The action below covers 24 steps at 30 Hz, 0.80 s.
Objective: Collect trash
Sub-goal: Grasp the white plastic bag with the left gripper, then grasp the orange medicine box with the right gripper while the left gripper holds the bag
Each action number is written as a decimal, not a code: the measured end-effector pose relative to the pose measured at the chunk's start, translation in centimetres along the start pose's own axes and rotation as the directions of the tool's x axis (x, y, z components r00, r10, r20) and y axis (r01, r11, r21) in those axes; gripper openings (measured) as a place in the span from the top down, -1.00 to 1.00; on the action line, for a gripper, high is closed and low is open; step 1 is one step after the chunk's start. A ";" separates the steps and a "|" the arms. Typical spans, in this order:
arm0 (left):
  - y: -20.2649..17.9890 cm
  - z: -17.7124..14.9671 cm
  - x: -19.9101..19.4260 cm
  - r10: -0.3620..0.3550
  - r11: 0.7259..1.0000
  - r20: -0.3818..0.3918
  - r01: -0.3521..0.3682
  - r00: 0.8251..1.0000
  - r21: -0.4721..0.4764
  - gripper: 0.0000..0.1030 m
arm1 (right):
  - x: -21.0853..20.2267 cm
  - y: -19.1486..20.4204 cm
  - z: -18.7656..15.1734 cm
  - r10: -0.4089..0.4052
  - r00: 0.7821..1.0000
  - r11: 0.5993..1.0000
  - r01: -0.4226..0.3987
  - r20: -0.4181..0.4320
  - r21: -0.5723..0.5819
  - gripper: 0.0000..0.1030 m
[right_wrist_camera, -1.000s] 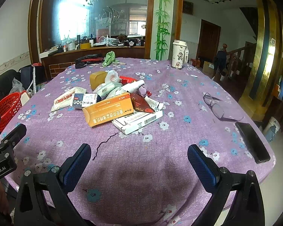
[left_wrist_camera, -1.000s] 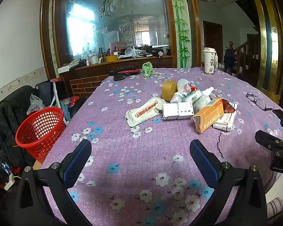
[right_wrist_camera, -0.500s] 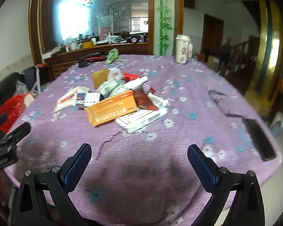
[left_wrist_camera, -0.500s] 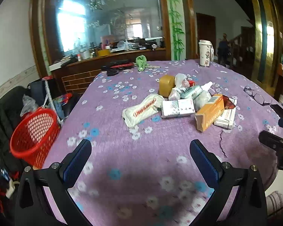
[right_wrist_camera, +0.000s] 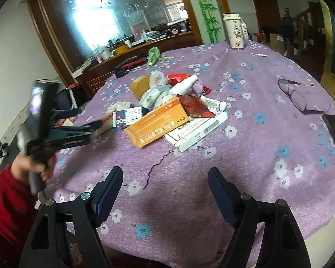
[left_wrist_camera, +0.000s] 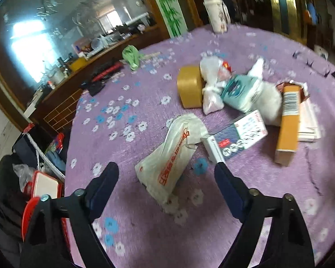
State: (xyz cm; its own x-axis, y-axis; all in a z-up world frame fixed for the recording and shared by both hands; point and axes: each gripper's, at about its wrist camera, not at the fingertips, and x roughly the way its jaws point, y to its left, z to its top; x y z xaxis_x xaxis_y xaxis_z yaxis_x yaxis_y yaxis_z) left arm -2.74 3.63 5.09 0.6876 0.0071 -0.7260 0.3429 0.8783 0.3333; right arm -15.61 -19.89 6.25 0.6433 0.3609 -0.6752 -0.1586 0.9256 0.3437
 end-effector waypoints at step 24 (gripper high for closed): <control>2.5 -1.3 2.1 -0.129 0.918 -0.009 0.116 0.992 -0.380 0.69 | 7.3 -0.8 5.8 0.172 0.976 0.971 -0.144 -0.134 0.192 -0.34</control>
State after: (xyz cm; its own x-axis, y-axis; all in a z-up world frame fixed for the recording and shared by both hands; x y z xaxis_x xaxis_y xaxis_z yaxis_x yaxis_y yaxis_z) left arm -1.26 6.47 3.68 0.6319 -0.1017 -0.7684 0.1513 0.9885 -0.0064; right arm -6.41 -18.64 4.82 0.5006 0.5265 -0.6872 -0.1029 0.8244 0.5566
